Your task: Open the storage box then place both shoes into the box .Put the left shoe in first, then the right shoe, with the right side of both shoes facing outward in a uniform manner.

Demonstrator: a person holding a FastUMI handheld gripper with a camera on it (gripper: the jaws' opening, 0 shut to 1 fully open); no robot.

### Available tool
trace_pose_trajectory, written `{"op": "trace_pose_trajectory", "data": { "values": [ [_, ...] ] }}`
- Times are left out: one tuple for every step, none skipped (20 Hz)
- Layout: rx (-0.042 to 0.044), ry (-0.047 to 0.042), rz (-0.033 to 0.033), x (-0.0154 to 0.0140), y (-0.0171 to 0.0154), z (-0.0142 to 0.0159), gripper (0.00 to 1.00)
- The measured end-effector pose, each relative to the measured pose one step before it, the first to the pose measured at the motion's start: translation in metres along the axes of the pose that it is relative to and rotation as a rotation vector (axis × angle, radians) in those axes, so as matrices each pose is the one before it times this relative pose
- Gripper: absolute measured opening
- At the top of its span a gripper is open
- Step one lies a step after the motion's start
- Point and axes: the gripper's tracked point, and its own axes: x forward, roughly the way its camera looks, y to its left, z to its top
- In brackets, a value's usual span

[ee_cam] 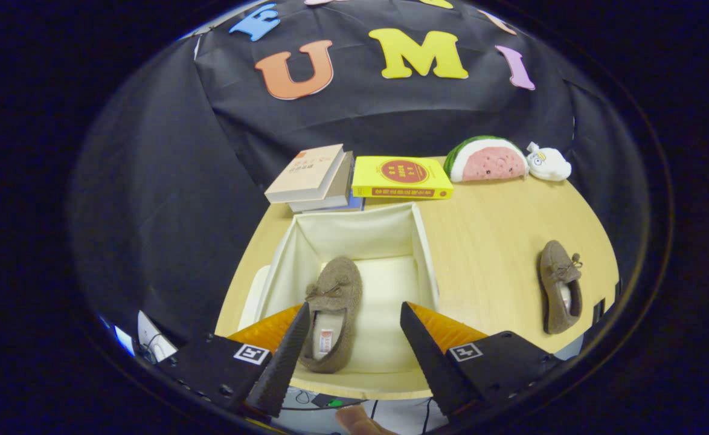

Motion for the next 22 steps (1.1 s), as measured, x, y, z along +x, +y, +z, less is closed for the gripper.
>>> {"op": "trace_pose_trajectory", "data": {
  "values": [
    [-0.0099,-0.02675,-0.00837,-0.01149,-0.01272,0.01096,0.93],
    [0.00487,-0.0246,-0.01239,-0.01046,-0.0137,0.00841,0.93],
    [0.00429,-0.0191,-0.0123,-0.00794,-0.01466,0.00638,0.93],
    [0.00756,-0.0175,-0.00802,-0.00623,-0.01509,0.00574,0.93],
    [0.01148,-0.00849,-0.01291,-0.0037,-0.01768,0.00361,0.93],
    [0.01586,-0.00517,-0.00304,-0.00277,-0.01588,0.00143,0.93],
    [0.01023,0.00478,-0.0098,0.00059,-0.01678,-0.00017,0.93],
    [0.00402,0.00632,-0.02215,0.0006,-0.02118,-0.00112,0.93],
    [0.0028,0.00133,-0.02904,0.00196,-0.02365,-0.00079,0.93],
    [0.00358,0.00467,-0.02636,0.00274,-0.02121,-0.00191,0.94],
    [0.00717,0.01005,-0.0197,0.00507,-0.01908,-0.00432,0.94],
    [0.01596,0.01156,-0.01331,0.00487,-0.01796,-0.00325,0.94],
    [0.03032,0.01826,-0.0099,0.00575,-0.01732,-0.00342,0.94],
    [0.00774,0.0165,-0.01022,0.0035,-0.01706,-0.00224,0.94],
    [-0.00024,0.0052,-0.02576,0.00512,-0.02124,0.00219,0.93],
    [-0.00646,-0.00731,-0.0455,0.00536,-0.0226,0.0034,0.94],
    [-0.01685,-0.00215,-0.0397,0.00768,-0.02014,0.00108,0.94],
    [-0.01576,0.01155,-0.02031,0.00584,-0.0124,-0.00249,0.94],
    [-0.01412,0.0226,-0.00713,0.00879,-0.00715,-0.00576,0.94],
    [-0.00944,0.02758,-0.001,0.00705,-0.00667,-0.00606,0.94],
    [-0.01286,0.02557,-0.00172,0.00926,-0.00632,-0.00679,0.94],
    [-0.01278,0.01769,-0.01459,0.00953,-0.0084,-0.0053,0.94]
  ]
}}
